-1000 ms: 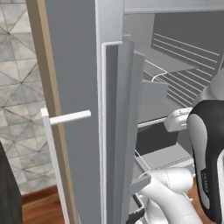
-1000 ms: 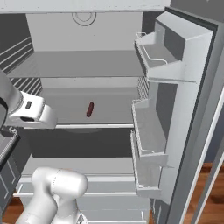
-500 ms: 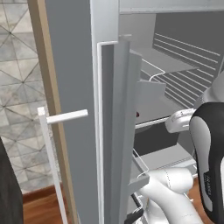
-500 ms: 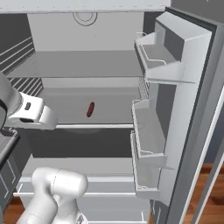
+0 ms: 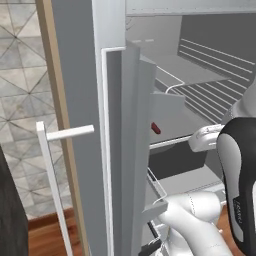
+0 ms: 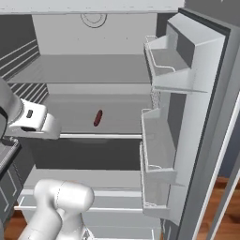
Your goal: Retrieve the sausage and cheese from the fridge and place them on the cutting board on the counter.
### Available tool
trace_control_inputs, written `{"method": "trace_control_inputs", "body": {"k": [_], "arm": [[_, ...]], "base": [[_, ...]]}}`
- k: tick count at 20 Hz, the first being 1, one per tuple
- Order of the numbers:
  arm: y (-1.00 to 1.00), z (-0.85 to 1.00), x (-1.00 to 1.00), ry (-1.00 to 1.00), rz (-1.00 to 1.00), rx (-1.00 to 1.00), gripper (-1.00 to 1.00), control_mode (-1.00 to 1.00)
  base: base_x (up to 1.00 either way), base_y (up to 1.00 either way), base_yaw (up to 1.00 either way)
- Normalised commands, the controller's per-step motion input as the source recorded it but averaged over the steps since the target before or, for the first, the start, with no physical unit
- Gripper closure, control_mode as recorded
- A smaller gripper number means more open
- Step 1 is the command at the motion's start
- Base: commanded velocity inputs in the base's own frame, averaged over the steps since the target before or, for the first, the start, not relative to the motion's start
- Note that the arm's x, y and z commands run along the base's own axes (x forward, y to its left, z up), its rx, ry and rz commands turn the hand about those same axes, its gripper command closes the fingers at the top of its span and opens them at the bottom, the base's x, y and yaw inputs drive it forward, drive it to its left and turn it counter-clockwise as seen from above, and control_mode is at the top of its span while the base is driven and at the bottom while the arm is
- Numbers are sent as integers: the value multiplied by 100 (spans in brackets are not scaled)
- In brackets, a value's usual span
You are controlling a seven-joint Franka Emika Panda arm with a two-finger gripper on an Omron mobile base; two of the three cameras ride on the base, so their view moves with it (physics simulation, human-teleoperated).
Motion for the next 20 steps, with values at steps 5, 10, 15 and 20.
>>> {"method": "trace_control_inputs", "body": {"k": [5, 10, 15, 20], "arm": [[0, 0, 0, 0, 0, 0, -100, 100], [-43, -17, 51, 6, 0, 6, -100, -100], [-25, -25, 61, 7, 0, 6, -100, -100], [0, -45, 70, 8, 0, 0, -100, -100]], "base": [[51, -41, 0], [13, -11, 0], [0, 0, 0], [0, 0, 0]]}}
